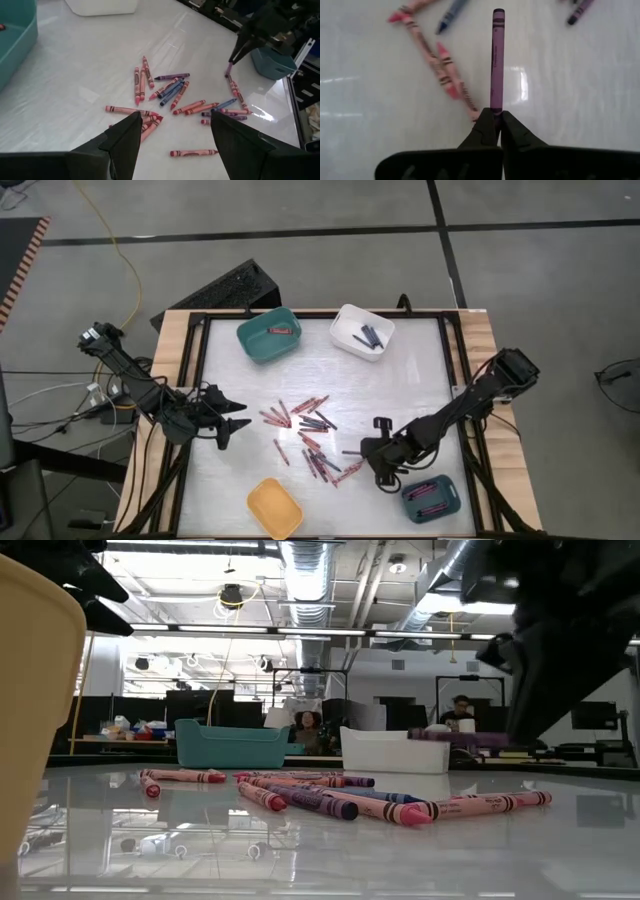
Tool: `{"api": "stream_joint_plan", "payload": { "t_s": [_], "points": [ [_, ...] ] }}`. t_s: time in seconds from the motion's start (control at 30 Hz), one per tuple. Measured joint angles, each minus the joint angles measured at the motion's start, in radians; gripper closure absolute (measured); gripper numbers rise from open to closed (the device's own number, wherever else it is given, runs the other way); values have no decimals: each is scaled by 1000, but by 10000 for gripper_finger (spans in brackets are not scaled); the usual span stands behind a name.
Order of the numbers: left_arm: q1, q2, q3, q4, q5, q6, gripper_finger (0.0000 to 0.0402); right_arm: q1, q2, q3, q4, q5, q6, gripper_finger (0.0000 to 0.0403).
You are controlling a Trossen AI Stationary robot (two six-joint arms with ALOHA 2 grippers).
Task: Sort crayons
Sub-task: Put the purple crayon into the blue bin
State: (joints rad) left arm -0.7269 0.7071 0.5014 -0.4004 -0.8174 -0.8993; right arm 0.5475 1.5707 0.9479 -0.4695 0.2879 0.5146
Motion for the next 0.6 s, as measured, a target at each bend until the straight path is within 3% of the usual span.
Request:
{"api": "stream_joint_plan", "payload": {
  "t_s": [0.13, 0.3, 0.43, 0.6],
  "points": [
    [0, 0, 0, 0, 5, 1, 174, 32, 0, 53, -48, -33, 3, 400],
    [0, 0, 0, 0, 49, 0, 174, 99, -1, 172, -213, -178, 70, 400],
    [0, 0, 0, 0, 55, 0, 174, 172, -1, 294, -430, -259, 182, 400],
    [0, 0, 0, 0, 54, 15, 174, 284, -3, 419, -647, -263, 402, 400]
  ]
}}
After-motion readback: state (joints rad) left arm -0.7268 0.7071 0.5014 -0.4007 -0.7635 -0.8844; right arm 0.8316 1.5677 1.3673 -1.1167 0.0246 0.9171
